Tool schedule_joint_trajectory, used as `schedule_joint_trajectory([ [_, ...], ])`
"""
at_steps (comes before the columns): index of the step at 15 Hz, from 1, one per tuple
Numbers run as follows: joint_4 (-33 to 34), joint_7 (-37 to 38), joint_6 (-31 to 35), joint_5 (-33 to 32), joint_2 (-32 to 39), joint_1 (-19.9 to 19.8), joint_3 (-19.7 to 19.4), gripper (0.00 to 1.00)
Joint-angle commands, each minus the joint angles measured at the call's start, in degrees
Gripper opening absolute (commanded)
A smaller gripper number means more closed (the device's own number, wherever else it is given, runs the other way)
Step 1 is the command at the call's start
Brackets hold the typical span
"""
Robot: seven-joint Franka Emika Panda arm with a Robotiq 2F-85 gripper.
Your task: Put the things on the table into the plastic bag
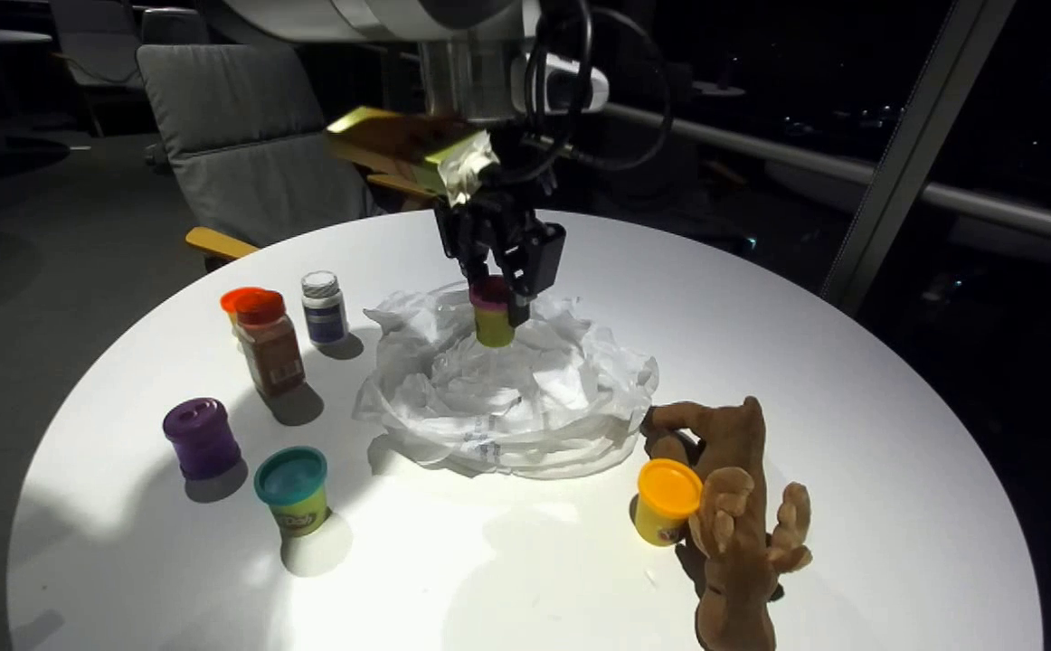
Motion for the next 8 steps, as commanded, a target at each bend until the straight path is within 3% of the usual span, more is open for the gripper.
schedule_joint_trajectory([
  [1, 6.08, 3.15, 5.08, -0.10, 7.53, 2.27, -2.26, 0.28],
  [7, 14.23, 4.26, 5.69, 1.45, 16.37, 4.49, -5.08, 0.28],
  [8, 14.92, 3.99, 5.30, 1.64, 16.93, 4.73, -5.20, 0.72],
])
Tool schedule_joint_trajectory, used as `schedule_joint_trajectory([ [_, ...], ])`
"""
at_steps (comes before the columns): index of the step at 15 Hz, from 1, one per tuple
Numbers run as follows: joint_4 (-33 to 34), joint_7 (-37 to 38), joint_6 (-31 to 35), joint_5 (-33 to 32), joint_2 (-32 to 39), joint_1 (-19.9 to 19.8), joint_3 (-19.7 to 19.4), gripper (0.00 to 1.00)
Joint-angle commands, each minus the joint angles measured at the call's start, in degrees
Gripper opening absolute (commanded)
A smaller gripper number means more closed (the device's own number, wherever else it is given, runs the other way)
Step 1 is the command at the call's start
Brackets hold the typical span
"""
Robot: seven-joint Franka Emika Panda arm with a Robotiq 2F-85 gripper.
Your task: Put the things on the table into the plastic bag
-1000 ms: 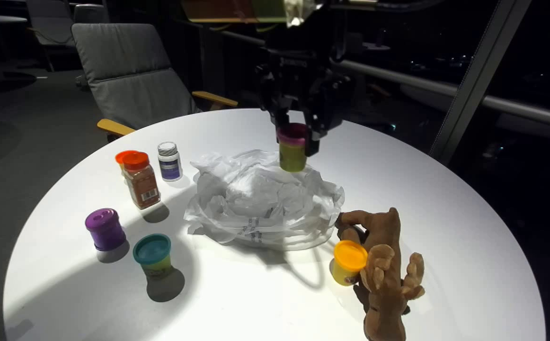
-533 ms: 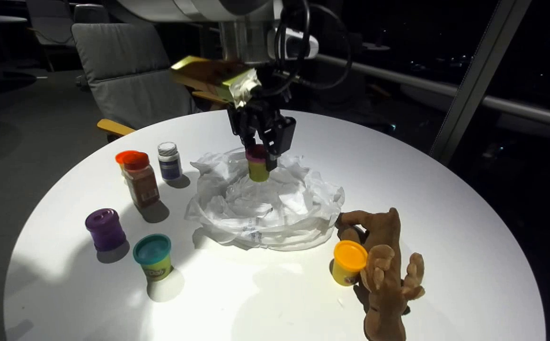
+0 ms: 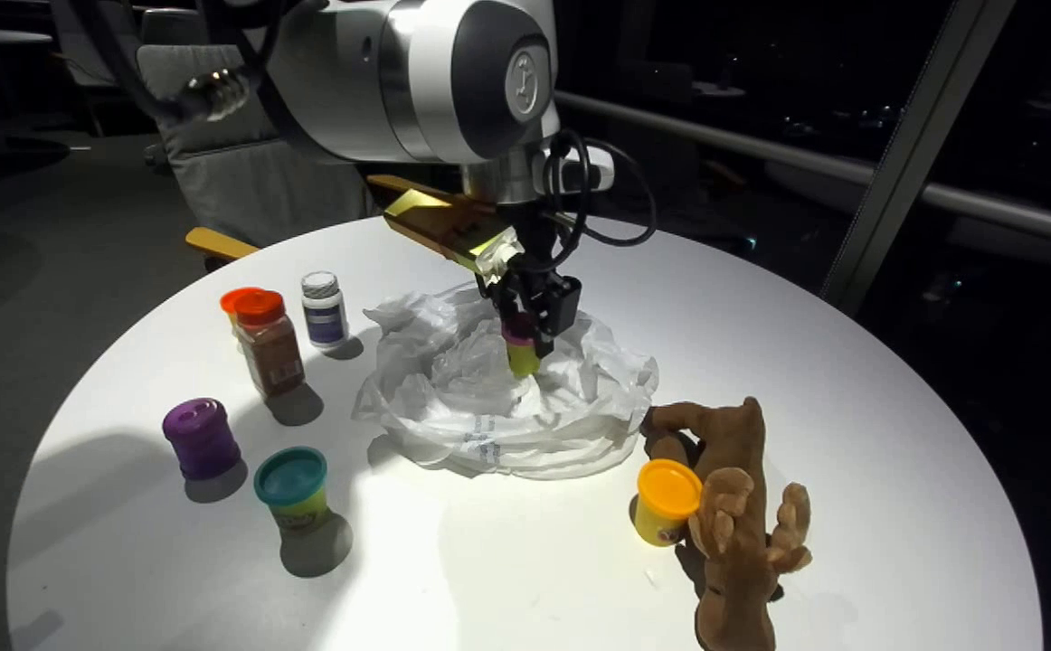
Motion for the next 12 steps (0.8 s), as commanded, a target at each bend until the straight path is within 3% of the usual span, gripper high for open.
schedule_joint_trajectory([
  [1, 4.62, 0.40, -0.47, 1.42, 2.98, 1.85, -1.65, 0.78],
  [4, 3.04, -0.59, -1.00, 1.42, 0.64, 2.05, -1.91, 0.98],
  [8, -3.73, -0.17, -4.64, 1.41, -7.71, 1.43, -3.42, 1.00],
  [12, -12.39, -2.89, -11.14, 3.88, -17.74, -3.76, -3.64, 1.00],
])
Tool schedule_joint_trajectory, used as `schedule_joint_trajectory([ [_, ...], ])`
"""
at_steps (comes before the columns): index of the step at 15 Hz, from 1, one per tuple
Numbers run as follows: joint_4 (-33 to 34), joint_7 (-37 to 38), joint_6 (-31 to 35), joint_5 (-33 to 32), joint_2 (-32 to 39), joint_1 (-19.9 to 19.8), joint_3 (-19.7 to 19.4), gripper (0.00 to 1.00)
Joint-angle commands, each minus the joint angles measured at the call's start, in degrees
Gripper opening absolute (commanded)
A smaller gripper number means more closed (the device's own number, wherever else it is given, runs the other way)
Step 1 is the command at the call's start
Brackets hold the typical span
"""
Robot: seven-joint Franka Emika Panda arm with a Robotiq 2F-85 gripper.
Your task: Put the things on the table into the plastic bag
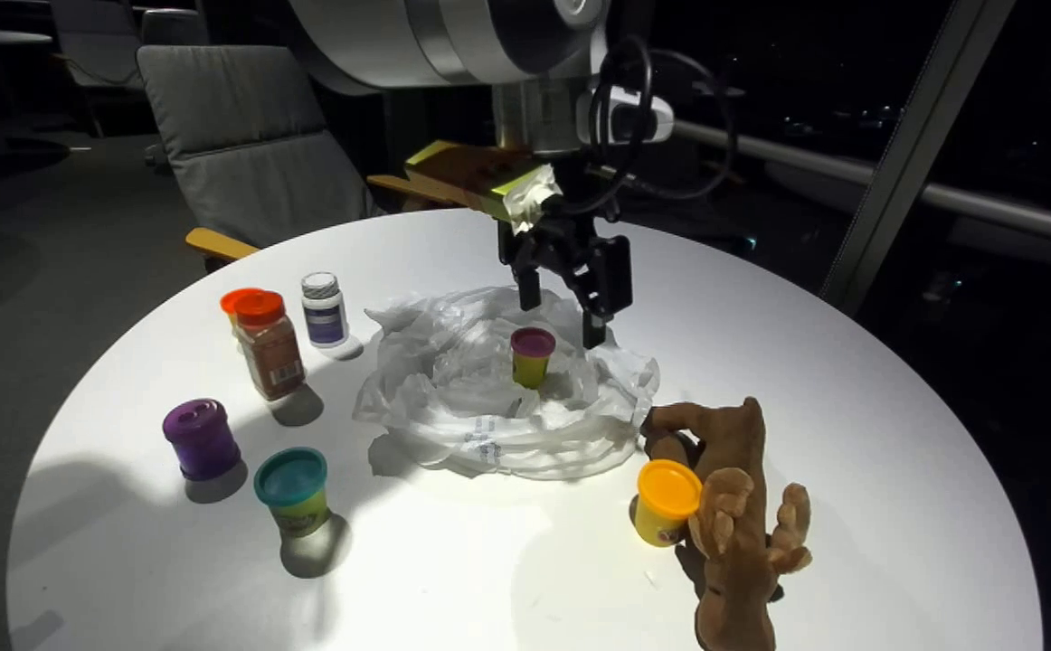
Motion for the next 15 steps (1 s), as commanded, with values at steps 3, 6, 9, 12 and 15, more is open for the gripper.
schedule_joint_trajectory([
  [3, -10.89, -5.51, -6.80, 5.88, -12.17, -8.41, -0.33, 1.00],
  [6, -11.16, -7.19, -7.79, 7.96, -10.70, -12.06, -1.03, 1.00],
  [9, -10.92, -7.47, -6.17, 10.46, -7.81, -14.26, -0.74, 1.00],
  [12, -10.07, -7.72, -5.08, 13.69, -4.63, -15.16, -0.10, 1.00],
  [15, -9.33, -7.78, -2.15, 17.67, -2.18, -15.49, 0.58, 1.00],
])
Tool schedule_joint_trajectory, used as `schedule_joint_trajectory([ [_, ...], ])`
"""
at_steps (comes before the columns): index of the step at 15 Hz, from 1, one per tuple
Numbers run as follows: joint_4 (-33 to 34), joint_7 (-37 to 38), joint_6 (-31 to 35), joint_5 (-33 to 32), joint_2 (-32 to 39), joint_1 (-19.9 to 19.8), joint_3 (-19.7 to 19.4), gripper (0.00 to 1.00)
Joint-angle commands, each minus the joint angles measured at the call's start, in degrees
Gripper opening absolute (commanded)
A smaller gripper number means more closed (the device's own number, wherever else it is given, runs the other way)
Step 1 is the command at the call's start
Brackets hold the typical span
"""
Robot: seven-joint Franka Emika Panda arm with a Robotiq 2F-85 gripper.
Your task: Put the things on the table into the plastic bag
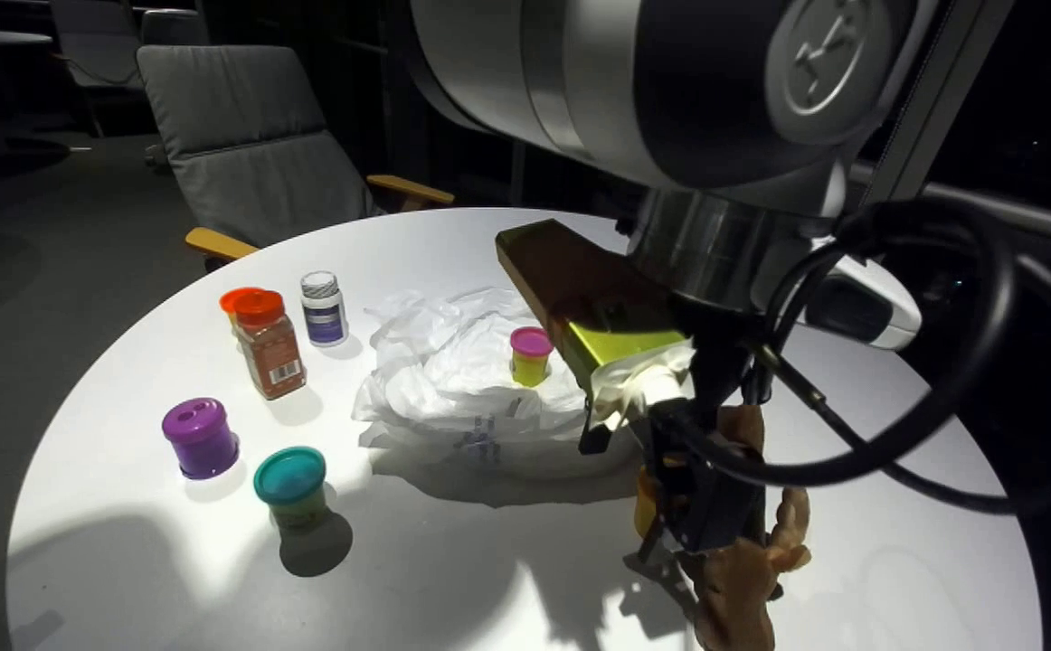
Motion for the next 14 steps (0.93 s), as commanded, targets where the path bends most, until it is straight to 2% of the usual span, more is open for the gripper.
schedule_joint_trajectory([
  [1, 2.04, -0.77, 3.75, 5.10, 2.84, -1.20, 1.45, 1.00],
  [6, 3.74, 0.90, 10.10, 7.57, 5.71, -0.80, 0.81, 1.00],
  [9, 4.94, 1.91, 11.32, 7.60, 7.29, -0.67, 0.63, 1.00],
  [10, 5.48, 2.13, 11.27, 7.48, 7.88, -0.66, 0.60, 0.75],
  [11, 5.85, 2.38, 11.21, 7.36, 8.28, -0.62, 0.50, 0.73],
  [14, 6.66, 3.08, 11.49, 7.03, 8.92, -0.56, -0.01, 0.49],
])
